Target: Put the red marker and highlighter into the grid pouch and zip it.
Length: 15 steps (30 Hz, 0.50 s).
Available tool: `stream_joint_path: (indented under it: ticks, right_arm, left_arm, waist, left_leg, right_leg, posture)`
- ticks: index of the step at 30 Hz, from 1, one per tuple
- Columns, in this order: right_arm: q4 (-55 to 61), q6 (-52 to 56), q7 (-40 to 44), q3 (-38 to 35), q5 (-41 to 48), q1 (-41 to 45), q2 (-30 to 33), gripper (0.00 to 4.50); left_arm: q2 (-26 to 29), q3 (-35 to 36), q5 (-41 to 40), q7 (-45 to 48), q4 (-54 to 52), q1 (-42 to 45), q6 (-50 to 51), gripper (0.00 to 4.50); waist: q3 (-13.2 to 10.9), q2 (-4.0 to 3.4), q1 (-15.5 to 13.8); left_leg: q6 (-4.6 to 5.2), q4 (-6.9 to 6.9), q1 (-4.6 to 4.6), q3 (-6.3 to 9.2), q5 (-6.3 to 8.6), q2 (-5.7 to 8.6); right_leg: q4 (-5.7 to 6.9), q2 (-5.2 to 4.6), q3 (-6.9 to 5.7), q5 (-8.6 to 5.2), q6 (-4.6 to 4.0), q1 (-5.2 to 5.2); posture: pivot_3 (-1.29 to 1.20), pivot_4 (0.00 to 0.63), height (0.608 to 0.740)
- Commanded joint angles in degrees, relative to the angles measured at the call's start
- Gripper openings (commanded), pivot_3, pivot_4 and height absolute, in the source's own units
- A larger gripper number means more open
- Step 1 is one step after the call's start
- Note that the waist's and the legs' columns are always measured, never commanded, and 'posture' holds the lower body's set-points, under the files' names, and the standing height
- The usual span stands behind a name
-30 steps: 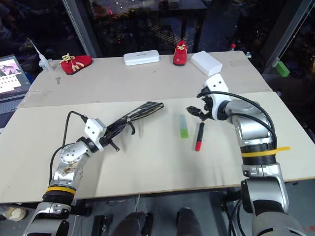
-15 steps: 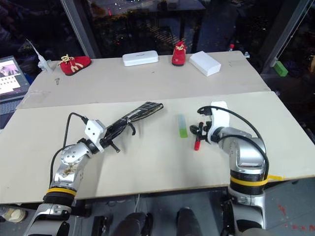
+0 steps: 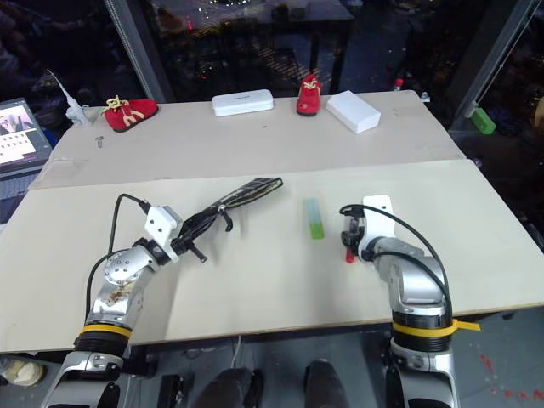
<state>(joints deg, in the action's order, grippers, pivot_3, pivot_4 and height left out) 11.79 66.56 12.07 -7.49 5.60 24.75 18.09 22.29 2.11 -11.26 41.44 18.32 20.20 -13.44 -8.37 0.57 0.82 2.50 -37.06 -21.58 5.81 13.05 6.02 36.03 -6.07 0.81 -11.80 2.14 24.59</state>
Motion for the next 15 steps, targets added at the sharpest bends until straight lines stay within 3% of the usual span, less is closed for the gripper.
stream_joint_path:
  ticks: [1, 2, 4, 9, 15]
  right_arm:
    - [-2.4, -2.5, -0.8, -0.6, -0.6, -1.8, 0.9, 1.17]
    - [-2.6, -2.7, -0.8, -0.9, -0.3, -2.0, 1.0, 0.79]
    - [-3.0, -3.1, -0.9, -1.6, 0.0, -2.0, 1.3, 0.51]
    - [-5.1, -6.5, 0.3, -3.3, 1.1, 0.7, 2.8, 0.5]
    - [-2.1, -39.6, 15.4, 11.0, -5.5, 4.5, 15.6, 0.5]
  left_arm:
    - [0.6, 1.0, -0.9, 0.1, -1.8, 1.2, -0.3, 0.0]
    - [0.6, 1.0, -1.0, 0.2, -1.8, 1.3, -0.3, 0.0]
    - [0.5, 0.9, -1.3, 0.8, -1.8, 1.5, -0.3, 0.0]
    - [0.2, 0.6, -3.1, 3.3, -2.7, 1.6, 0.2, 0.0]
    - [0.7, -0.1, -2.6, 4.8, -1.8, 1.2, -0.2, 0.0]
  waist:
    - [0.0, 0.0, 0.0]
    - [0.0, 0.01, -0.1]
    - [0.0, 0.05, -0.1]
    - [0.2, 0.28, -0.1]
    - [0.1, 0.24, 0.4]
  left_leg:
    - [0.02, 0.01, 0.15, 0.01, 0.02, -0.01]
    - [0.04, 0.02, 0.28, 0.01, 0.03, -0.01]
    - [0.06, 0.02, 0.37, 0.01, 0.04, -0.01]
    - [0.06, 0.01, 0.39, 0.0, 0.04, 0.0]
    - [0.07, 0.08, 0.2, -0.05, 0.05, 0.02]
  right_leg:
    - [-0.06, 0.01, -0.02, -0.01, 0.01, -0.19]
    - [-0.1, 0.01, -0.02, -0.02, 0.03, -0.33]
    - [-0.14, 0.01, -0.03, -0.04, 0.06, -0.45]
    - [-0.15, 0.0, -0.02, -0.05, 0.07, -0.46]
    - [-0.15, 0.0, -0.01, -0.07, 0.11, -0.22]
  posture:
    - [0.0, 0.15, 0.74]
    - [0.0, 0.15, 0.74]
    - [0.0, 0.15, 0.74]
    - [0.0, 0.15, 0.74]
    - [0.0, 0.15, 0.74]
